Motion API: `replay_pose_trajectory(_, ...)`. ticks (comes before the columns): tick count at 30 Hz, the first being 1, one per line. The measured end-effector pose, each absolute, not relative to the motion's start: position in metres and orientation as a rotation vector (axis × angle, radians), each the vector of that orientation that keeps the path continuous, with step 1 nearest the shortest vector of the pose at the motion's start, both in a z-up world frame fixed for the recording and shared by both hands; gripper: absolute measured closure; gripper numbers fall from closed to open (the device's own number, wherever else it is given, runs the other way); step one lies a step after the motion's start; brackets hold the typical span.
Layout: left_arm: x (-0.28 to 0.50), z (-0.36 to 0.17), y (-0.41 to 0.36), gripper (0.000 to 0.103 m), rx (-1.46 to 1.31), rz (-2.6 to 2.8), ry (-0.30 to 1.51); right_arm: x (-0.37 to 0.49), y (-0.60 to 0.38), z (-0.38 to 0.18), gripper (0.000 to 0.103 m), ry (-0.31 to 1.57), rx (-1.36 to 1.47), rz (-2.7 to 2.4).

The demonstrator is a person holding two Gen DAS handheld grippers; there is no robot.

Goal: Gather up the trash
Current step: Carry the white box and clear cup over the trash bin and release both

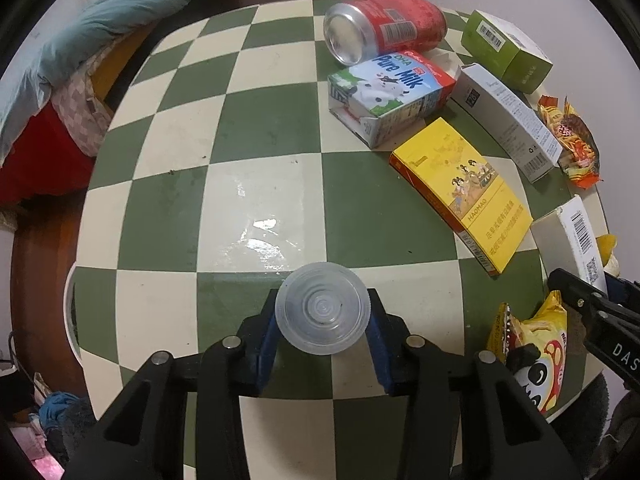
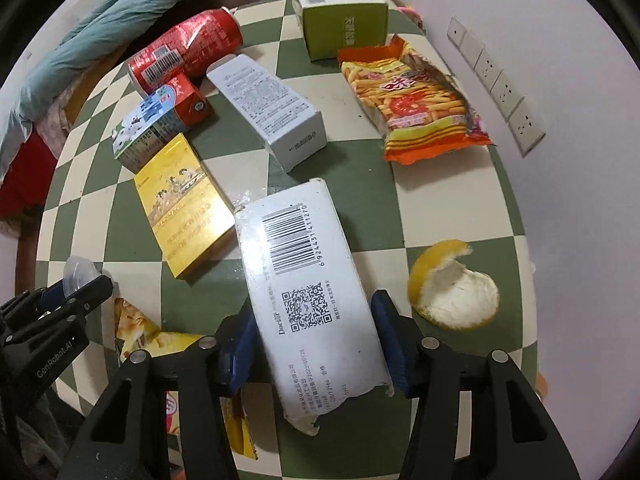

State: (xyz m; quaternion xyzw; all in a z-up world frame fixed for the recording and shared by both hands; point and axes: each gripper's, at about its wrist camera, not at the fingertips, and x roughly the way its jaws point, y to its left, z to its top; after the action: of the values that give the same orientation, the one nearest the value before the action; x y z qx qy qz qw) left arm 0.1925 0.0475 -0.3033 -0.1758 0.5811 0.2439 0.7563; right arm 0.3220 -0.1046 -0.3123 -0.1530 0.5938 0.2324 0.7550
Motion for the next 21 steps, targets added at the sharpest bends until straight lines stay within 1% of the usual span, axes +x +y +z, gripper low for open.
replay_pose_trajectory(3,0.187,-0.293,0.041,0.067,-0.357,0.544,1.245,0.318,-0.111,-0.299,0.048,1.261,-0.322,0.503)
replay_pose_trajectory(5,0.183,-0.282,0.036,0.067,-0.332,0.553,1.226,0.315,-0.114,-0.285,0.052,1.226,-0.307,0.501)
replay_pose_trajectory(12,0.164,-0.228,0.026,0.067,-0.26,0.589,1.099,0.298,-0.122,-0.233,0.054,1.133,-0.233,0.528)
replay_pose_trajectory(21,0.132,-0.167,0.058,0.067,-0.279,0.612,0.968,0.254,-0.106,-0.172,0.055,1.041,-0.148,0.632)
